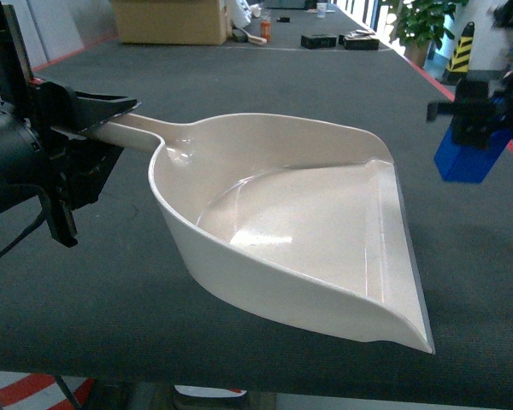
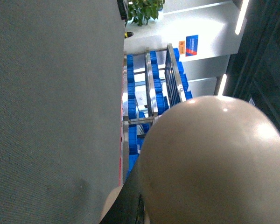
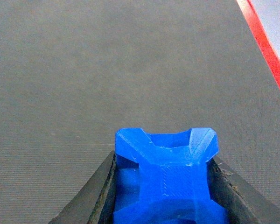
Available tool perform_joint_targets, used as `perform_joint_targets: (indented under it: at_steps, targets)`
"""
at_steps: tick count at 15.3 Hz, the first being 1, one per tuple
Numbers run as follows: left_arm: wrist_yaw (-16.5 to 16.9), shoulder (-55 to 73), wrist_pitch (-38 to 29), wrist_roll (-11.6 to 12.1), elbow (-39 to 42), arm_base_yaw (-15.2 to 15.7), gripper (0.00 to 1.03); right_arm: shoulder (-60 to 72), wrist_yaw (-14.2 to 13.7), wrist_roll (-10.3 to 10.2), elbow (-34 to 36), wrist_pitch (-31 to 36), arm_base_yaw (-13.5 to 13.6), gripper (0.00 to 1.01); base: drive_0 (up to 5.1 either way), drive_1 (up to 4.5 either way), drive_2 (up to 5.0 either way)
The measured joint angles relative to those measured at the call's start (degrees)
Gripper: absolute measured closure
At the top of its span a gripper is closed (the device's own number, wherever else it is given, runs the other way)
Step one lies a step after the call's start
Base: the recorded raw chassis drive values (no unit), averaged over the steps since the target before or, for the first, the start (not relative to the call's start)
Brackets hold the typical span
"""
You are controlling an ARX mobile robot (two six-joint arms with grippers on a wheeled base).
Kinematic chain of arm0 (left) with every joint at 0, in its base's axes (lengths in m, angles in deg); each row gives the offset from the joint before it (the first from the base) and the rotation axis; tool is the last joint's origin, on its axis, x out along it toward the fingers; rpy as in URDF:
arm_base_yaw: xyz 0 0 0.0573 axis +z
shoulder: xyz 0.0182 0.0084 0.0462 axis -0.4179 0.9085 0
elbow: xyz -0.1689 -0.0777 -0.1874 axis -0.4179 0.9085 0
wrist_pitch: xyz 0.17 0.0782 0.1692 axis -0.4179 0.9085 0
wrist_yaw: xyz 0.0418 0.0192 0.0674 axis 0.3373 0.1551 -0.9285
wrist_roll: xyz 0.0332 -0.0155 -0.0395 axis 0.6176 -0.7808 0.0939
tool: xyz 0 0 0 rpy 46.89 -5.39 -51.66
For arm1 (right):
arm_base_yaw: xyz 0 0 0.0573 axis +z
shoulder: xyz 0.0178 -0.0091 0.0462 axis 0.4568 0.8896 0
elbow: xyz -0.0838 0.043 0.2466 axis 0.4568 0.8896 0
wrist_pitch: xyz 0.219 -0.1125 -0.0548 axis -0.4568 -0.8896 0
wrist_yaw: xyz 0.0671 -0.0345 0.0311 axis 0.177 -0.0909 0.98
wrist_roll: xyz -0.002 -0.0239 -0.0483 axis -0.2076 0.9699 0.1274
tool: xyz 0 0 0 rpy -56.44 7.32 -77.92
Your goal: Place part in tray to right shelf
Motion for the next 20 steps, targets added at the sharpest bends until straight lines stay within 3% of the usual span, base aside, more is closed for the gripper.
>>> perform_joint_targets:
  at_steps: [2,5,7,8,9,11,13,14,16,17,18,20]
  targets:
    - [0.0,0.0,0.0,0.0,0.0,0.0,0.87,-11.6,2.6,0.1,6.9,4.0,2.4,0.55,0.0,0.00,0.0]
    - [0.0,0.0,0.0,0.0,0.0,0.0,0.87,-21.1,7.6,0.4,12.1,7.9,12.1,0.55,0.0,0.00,0.0]
    - [-0.1,0.0,0.0,0.0,0.0,0.0,0.87,-22.3,10.4,-1.7,12.9,5.4,17.2,0.55,0.0,0.00,0.0]
    - [-0.1,0.0,0.0,0.0,0.0,0.0,0.87,-21.8,12.8,-4.2,12.9,2.2,18.3,0.55,0.0,0.00,0.0]
    - [0.0,0.0,0.0,0.0,0.0,0.0,0.87,-20.8,15.3,-7.9,13.3,-0.3,18.4,0.49,0.0,0.00,0.0]
    - [0.0,0.0,0.1,0.7,0.0,0.0,0.87,-22.2,18.5,-14.5,16.7,1.4,17.1,0.27,0.0,0.00,0.0]
    - [0.0,0.0,0.1,0.9,0.0,0.0,0.87,-31.6,16.2,-15.2,20.7,3.1,14.5,0.03,0.0,0.00,0.0]
    - [-0.2,0.0,0.1,1.0,0.0,0.0,0.87,-36.9,12.8,-13.5,23.5,6.6,13.6,0.03,0.0,0.00,0.0]
    - [0.0,0.0,0.1,1.0,0.0,0.0,0.87,-49.7,4.8,-5.1,34.0,14.3,10.1,0.03,0.0,0.00,0.0]
    - [0.0,0.0,0.1,1.0,0.0,0.0,0.87,-56.1,1.3,-1.9,40.0,14.3,7.8,0.05,0.0,0.00,0.0]
    - [-0.1,0.0,0.1,1.0,0.0,0.0,0.87,-60.5,-3.1,1.3,43.3,10.0,6.5,0.18,0.0,0.00,0.0]
    - [0.0,0.0,0.1,1.0,0.0,0.0,0.87,-64.0,-2.0,3.8,48.0,10.8,4.5,0.41,0.0,0.00,0.0]
